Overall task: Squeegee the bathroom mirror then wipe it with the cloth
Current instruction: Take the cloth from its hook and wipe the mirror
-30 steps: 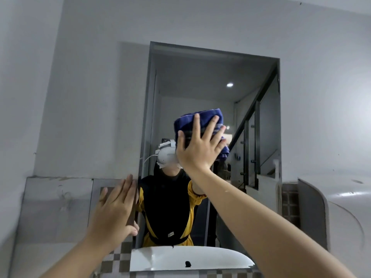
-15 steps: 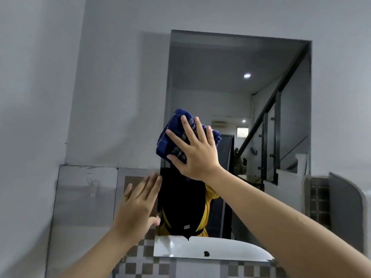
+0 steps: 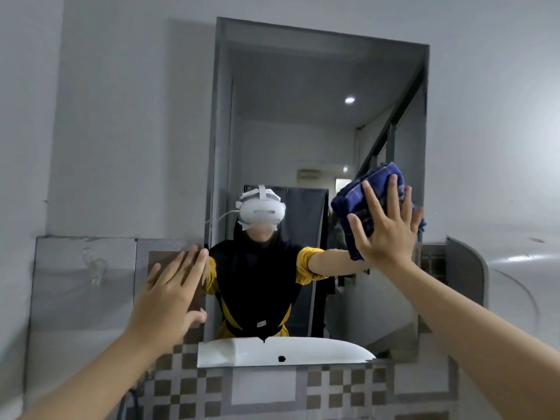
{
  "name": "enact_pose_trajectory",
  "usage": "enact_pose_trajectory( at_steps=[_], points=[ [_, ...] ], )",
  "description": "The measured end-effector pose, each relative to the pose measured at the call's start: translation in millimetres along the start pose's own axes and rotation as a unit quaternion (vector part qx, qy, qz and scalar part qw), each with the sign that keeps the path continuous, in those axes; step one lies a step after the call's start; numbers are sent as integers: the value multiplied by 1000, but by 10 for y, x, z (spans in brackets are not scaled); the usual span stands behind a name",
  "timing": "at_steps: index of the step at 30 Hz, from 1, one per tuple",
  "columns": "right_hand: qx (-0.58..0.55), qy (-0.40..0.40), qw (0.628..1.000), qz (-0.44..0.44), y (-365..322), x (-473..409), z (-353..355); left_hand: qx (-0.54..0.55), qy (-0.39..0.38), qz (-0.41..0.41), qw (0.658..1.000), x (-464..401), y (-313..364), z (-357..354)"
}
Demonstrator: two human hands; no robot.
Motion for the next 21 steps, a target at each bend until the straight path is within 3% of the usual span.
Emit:
enact_pose_trajectory(
  at_steps=[4,9,21],
  points=[
    [-32,-23,991,-124,388,218,-48,-2,1,10,1000,3,12,-33],
    [-68,-26,971,-226,210,460,-147,6,22,-18,1000,117,89,-34],
    [-96,-52,992,-70,-1562,721,-287,25,-14,-9,1000,477,166,-331]
  ],
)
Point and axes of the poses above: each hand's wrist, its own x-axis away from the middle knuckle, its own z-axis out of the back of the hand, y = z × x, the point moved 9 cm from there along -x, towards the middle knuckle, and after that the axes turned 2 degrees about x, right-handed, at the moved point
